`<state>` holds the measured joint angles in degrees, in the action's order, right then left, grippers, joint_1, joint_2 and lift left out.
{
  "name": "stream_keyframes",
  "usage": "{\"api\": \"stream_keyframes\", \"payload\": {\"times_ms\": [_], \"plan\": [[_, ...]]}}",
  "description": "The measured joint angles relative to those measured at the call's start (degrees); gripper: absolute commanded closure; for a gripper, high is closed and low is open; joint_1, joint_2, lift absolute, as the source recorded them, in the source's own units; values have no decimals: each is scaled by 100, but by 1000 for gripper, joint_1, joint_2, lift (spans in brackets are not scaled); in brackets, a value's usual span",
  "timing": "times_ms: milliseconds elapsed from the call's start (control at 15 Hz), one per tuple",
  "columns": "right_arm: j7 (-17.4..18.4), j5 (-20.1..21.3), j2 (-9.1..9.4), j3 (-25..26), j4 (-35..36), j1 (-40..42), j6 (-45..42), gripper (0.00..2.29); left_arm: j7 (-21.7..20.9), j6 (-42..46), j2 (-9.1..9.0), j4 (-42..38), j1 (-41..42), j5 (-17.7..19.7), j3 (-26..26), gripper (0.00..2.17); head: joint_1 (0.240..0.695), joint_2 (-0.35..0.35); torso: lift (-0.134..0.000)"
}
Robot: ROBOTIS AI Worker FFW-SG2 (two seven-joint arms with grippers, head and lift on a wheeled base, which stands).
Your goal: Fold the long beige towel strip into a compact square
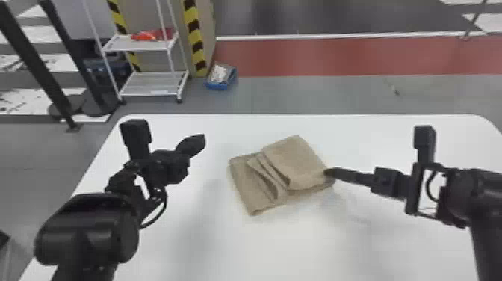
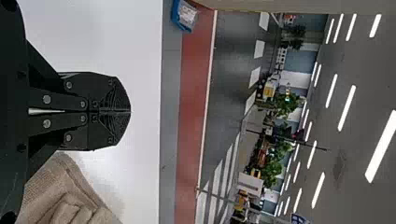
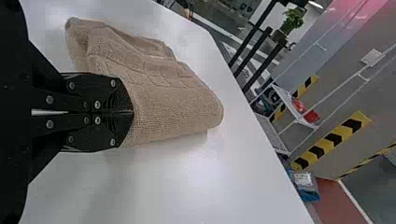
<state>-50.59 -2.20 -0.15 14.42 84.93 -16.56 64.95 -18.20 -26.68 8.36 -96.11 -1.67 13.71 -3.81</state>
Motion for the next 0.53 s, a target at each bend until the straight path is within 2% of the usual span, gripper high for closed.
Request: {"api": "stream_keyframes", "payload": {"times_ms": [200,400,533], "plan": [[60,28,14,183,-253,-162,-574,2125,-7,0,7,-10,40,0,14,1919,695,57,-124],[-60,-594,-14,524,221,338,-603,2125,-12,0,7,0,62,0,42,1919,695,41,-124],[-197,-1174,-275,875,657,805,-474,2125,-7,9,-5,64,73,0,127,1919,695,8,-124]]}}
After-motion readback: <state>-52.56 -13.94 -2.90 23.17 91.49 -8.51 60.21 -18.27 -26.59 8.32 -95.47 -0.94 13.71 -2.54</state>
